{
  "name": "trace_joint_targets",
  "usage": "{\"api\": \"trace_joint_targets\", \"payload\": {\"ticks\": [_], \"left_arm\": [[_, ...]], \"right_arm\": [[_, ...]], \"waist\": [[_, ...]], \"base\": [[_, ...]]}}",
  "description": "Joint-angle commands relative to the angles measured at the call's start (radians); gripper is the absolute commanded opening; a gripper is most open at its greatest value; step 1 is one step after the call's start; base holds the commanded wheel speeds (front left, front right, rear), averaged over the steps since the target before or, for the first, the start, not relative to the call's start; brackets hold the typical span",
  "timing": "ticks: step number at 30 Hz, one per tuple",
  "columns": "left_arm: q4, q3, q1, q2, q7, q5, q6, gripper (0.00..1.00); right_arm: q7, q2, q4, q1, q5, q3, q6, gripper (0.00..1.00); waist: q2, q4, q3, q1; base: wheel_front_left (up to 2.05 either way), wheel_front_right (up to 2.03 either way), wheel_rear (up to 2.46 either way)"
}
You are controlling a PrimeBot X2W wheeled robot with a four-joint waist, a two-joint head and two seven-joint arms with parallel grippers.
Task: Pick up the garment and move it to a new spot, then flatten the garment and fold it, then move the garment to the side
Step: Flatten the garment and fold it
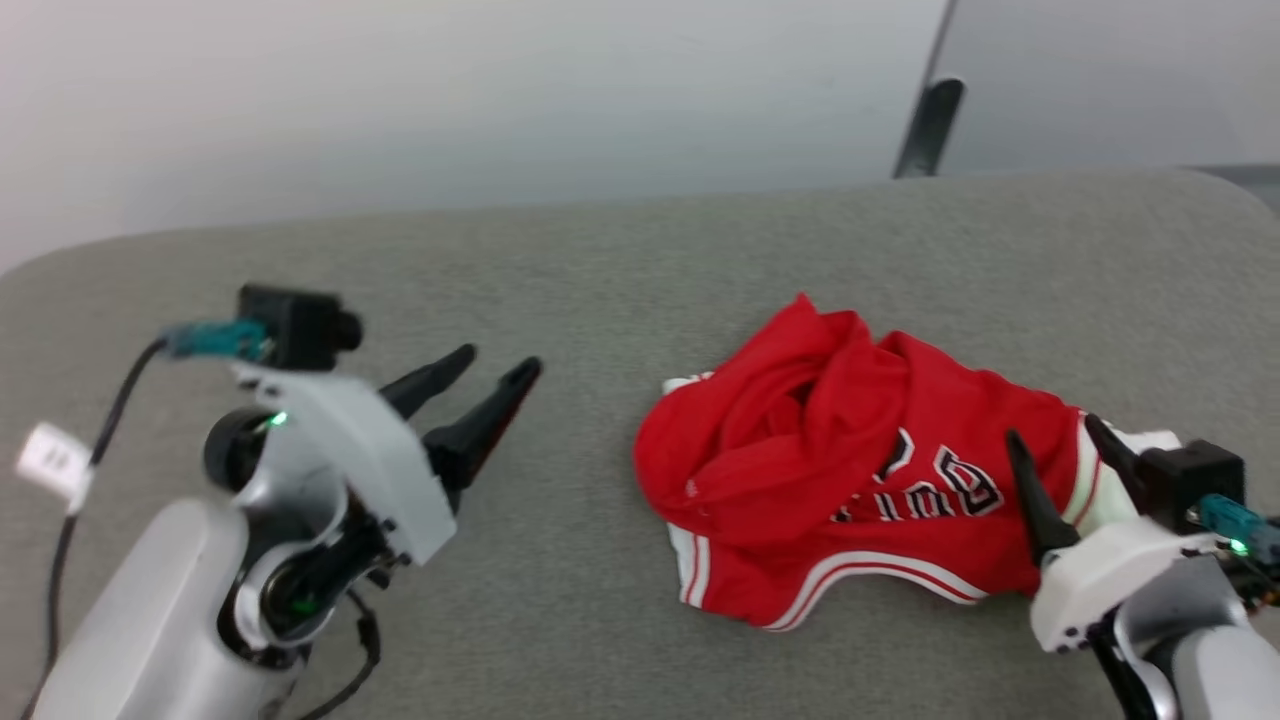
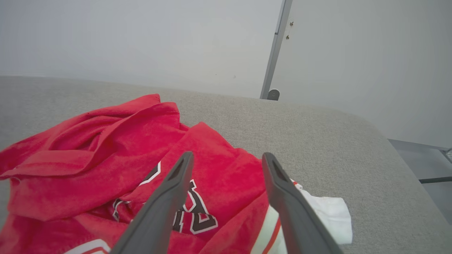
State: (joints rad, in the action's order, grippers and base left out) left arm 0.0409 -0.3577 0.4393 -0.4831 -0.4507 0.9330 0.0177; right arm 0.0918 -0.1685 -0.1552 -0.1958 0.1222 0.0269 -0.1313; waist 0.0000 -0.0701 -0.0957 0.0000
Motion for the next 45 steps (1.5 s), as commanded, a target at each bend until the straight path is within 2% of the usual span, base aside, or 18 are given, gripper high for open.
{"api": "trace_joint_targets", "payload": {"ticks": [1,7,10,14,21,31,32,33,34,36,45], "left_arm": [[0.004,-0.011,0.021,-0.003,-0.033,0.007,-0.012,1.0],[0.011,-0.076,0.089,0.006,-0.271,0.083,-0.087,1.0],[0.013,-0.107,0.12,0.001,-0.347,0.084,-0.113,1.0],[-0.011,-0.136,0.152,0.0,-0.392,0.065,-0.127,1.0],[-0.112,-0.177,0.182,-0.015,-0.417,0.02,-0.117,1.0],[-0.215,-0.214,0.194,-0.011,-0.484,0.028,-0.127,1.0],[-0.217,-0.218,0.197,-0.011,-0.488,0.026,-0.124,0.91],[-0.219,-0.217,0.198,-0.008,-0.489,0.032,-0.121,0.73],[-0.221,-0.215,0.198,-0.005,-0.491,0.037,-0.118,0.45],[-0.222,-0.211,0.205,-0.001,-0.486,0.045,-0.107,0.0],[-0.194,-0.196,0.275,-0.035,-0.496,0.018,-0.105,0.0]], "right_arm": [[-0.007,0.008,-0.005,-0.018,0.001,0.011,0.001,1.0],[-0.032,0.028,-0.038,-0.049,0.009,0.02,0.001,1.0],[-0.043,0.039,-0.056,-0.057,0.01,0.026,0.001,1.0],[-0.06,0.048,-0.077,-0.071,0.015,0.029,0.001,1.0],[-0.083,0.066,-0.109,-0.09,0.02,0.037,0.001,1.0],[-0.099,0.077,-0.144,-0.109,0.026,0.037,0.001,1.0],[-0.101,0.078,-0.147,-0.112,0.026,0.038,0.001,1.0],[-0.101,0.078,-0.149,-0.114,0.026,0.038,0.001,1.0],[-0.102,0.078,-0.152,-0.117,0.026,0.037,0.001,1.0],[-0.104,0.08,-0.155,-0.121,0.026,0.037,0.001,1.0],[-0.112,0.081,-0.166,-0.118,0.021,0.032,0.001,1.0]], "waist": [[0.0,-0.051,-0.033,0.0],[0.0,-0.118,-0.069,0.0],[0.0,-0.146,-0.087,0.0],[0.0,-0.178,-0.105,0.0],[0.0,-0.22,-0.134,0.0],[0.0,-0.237,-0.157,0.0],[0.0,-0.237,-0.158,0.0],[0.0,-0.237,-0.159,0.0],[0.0,-0.236,-0.16,0.0],[0.0,-0.234,-0.161,0.0],[0.0,-0.226,-0.151,0.0]], "base": [[0.0,0.0,0.0],[0.0,0.0,0.0],[0.0,0.0,0.0],[0.0,0.0,0.0],[0.0,0.0,0.0],[0.0,0.0,0.0],[0.0,0.0,0.0],[0.0,0.0,0.0],[0.0,0.0,0.0],[0.0,0.0,0.0],[0.0,0.0,0.0]]}}
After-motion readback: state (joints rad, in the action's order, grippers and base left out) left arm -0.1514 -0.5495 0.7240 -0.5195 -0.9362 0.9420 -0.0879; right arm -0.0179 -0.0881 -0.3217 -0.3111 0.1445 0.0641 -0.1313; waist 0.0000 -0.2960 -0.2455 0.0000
